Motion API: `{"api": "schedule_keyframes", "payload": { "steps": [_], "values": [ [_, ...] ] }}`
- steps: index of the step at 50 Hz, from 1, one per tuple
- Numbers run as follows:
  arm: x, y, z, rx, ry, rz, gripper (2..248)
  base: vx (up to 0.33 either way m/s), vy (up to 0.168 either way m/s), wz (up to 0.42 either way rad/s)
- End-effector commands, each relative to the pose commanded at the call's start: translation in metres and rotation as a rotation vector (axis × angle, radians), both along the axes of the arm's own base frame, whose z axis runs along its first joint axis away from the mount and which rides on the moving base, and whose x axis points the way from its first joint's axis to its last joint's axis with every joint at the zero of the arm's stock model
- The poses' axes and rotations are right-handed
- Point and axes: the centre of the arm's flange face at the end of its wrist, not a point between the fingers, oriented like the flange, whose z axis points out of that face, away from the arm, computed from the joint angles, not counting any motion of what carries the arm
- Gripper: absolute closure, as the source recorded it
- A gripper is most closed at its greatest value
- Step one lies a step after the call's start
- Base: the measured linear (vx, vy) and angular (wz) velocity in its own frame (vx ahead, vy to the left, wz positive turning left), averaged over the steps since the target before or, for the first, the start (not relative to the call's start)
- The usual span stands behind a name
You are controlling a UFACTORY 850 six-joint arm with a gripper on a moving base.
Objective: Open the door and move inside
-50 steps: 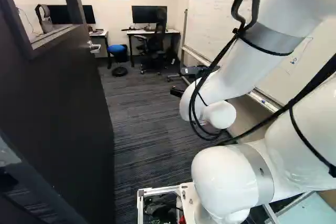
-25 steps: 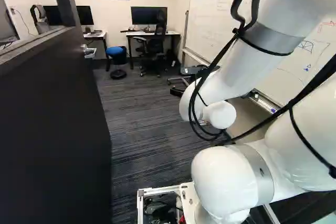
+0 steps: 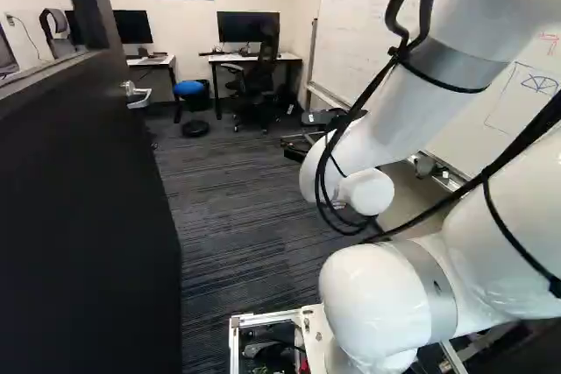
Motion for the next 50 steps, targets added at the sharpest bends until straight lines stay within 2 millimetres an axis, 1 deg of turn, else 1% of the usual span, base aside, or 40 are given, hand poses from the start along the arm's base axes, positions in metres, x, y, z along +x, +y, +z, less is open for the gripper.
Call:
{"api": "schedule_keyframes", "payload": {
  "steps": [50],
  "values": [
    [0.0000,0.0000,0.0000,0.000,0.000,0.000,3,0.200,0.000,-0.003]
  ]
}}
